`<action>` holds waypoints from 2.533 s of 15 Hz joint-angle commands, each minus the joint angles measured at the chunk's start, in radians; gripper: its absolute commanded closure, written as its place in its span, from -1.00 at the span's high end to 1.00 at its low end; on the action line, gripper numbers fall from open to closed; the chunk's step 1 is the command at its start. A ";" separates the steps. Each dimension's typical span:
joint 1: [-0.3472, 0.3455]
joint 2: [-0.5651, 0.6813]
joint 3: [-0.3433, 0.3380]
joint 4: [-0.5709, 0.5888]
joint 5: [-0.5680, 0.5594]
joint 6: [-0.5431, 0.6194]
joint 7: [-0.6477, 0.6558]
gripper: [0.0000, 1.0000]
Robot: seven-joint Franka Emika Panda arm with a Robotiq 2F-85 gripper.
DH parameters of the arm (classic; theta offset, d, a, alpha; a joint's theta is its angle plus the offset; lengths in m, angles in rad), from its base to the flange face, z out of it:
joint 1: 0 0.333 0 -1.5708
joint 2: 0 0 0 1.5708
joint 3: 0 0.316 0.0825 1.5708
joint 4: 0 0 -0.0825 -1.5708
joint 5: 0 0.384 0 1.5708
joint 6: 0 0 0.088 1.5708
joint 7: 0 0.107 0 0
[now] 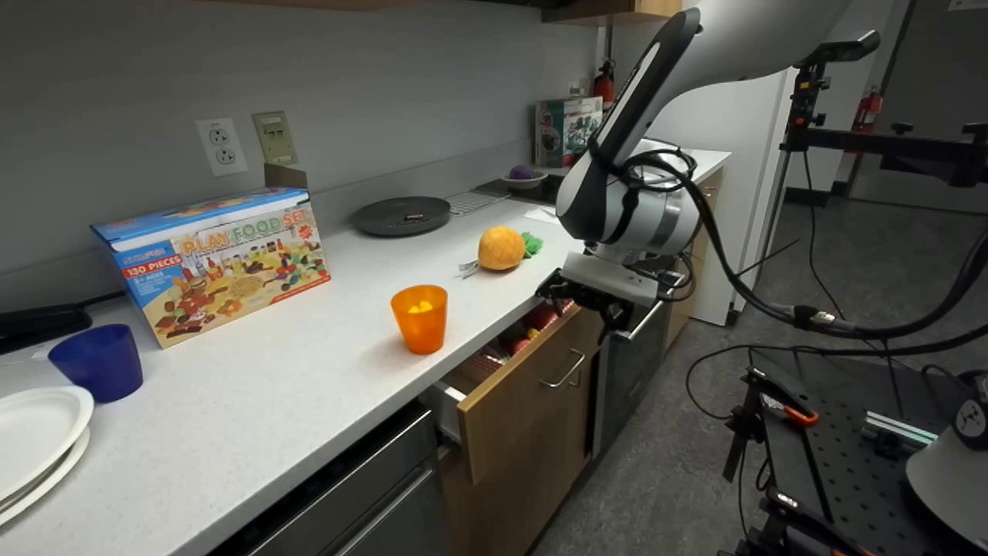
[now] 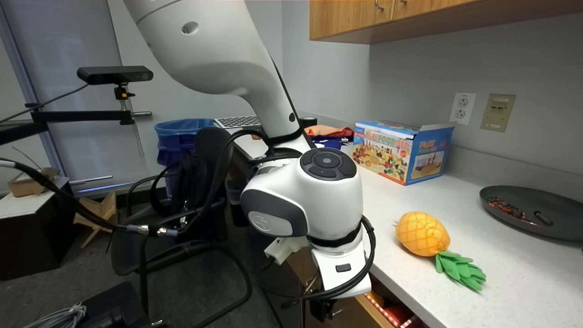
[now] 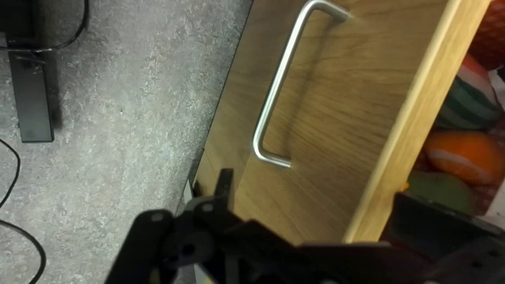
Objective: Open the drawer and put the pineapple plushie in it.
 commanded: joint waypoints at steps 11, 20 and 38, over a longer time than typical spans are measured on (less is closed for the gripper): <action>0.023 -0.195 -0.057 -0.290 -0.072 -0.158 -0.002 1.00; 0.029 -0.277 -0.155 -0.316 -0.581 -0.314 0.284 1.00; -0.038 -0.686 -0.034 -0.213 -1.316 -0.894 0.495 1.00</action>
